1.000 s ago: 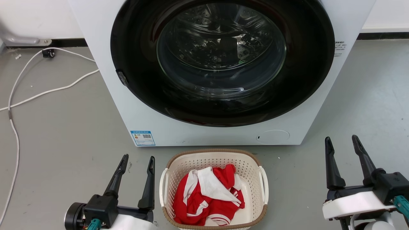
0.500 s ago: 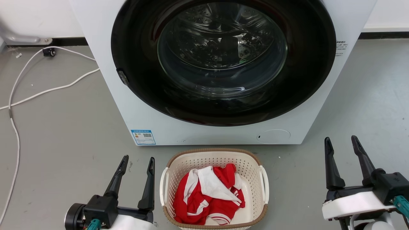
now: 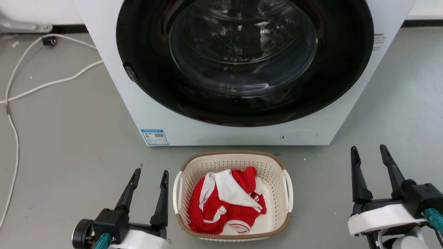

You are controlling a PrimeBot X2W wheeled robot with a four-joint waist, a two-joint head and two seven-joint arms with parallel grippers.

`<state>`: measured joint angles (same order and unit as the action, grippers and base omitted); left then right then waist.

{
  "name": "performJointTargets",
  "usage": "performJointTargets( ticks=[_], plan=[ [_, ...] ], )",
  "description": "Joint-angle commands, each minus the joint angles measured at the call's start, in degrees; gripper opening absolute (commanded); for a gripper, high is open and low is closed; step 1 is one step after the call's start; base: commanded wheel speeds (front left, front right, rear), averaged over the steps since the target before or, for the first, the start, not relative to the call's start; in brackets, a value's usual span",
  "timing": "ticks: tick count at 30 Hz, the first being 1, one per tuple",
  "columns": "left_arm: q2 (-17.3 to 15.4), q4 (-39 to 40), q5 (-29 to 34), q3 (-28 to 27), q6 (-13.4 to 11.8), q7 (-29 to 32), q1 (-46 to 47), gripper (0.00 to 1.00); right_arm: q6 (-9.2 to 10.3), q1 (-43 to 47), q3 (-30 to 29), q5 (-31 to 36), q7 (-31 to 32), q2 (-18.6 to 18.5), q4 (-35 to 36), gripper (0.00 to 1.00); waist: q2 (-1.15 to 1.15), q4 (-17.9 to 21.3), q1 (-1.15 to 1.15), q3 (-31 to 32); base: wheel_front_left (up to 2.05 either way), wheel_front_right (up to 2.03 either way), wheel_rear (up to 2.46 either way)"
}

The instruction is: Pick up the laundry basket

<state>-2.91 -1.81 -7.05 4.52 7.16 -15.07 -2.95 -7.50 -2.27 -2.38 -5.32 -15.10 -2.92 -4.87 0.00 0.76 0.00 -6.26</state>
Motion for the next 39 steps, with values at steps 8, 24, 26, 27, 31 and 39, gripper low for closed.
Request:
performJointTargets(
  ticks=[8,24,26,27,31,39],
  plan=[
    [-0.33,-7.51,0.62,-1.4,0.26,-0.15,8.26,1.0,0.02,-6.52,-0.44,1.78,-0.1,0.07,-6.2,1.0,0.0,0.03,0.0,-11.43,0.0,0.0,0.0],
    [-7.71,-31.87,-4.87,7.84,0.33,-0.15,32.77,1.0,0.02,-27.52,1.47,5.1,5.54,0.06,-27.35,1.0,0.0,-1.4,0.0,-30.6,0.0,0.0,0.0],
    [-8.24,-35.14,-5.93,9.64,0.33,-0.15,35.41,1.0,0.02,-29.58,1.44,3.9,5.93,0.05,-30.36,1.0,0.0,-1.85,0.0,-32.2,0.0,0.0,0.0],
    [-8.41,-36.71,-6.59,10.57,0.33,-0.15,36.71,1.0,0.02,-30.52,1.38,4.01,6.01,0.06,-31.73,1.0,0.0,-2.08,0.0,-32.96,0.0,0.0,0.0],
    [-8.87,-43.63,-9.2,14.89,0.33,-0.15,41.46,1.0,0.02,-33.76,0.98,4.79,6.71,0.06,-36.62,1.0,0.0,-2.77,0.0,-35.55,0.0,0.0,0.0],
    [-9.85,-53.44,-15.47,24.27,0.33,-0.14,49.87,1.0,0.02,-39.7,0.4,4.22,8.99,0.05,-45.15,1.0,0.0,-3.13,0.0,-39.54,0.0,0.0,0.0]
  ],
)
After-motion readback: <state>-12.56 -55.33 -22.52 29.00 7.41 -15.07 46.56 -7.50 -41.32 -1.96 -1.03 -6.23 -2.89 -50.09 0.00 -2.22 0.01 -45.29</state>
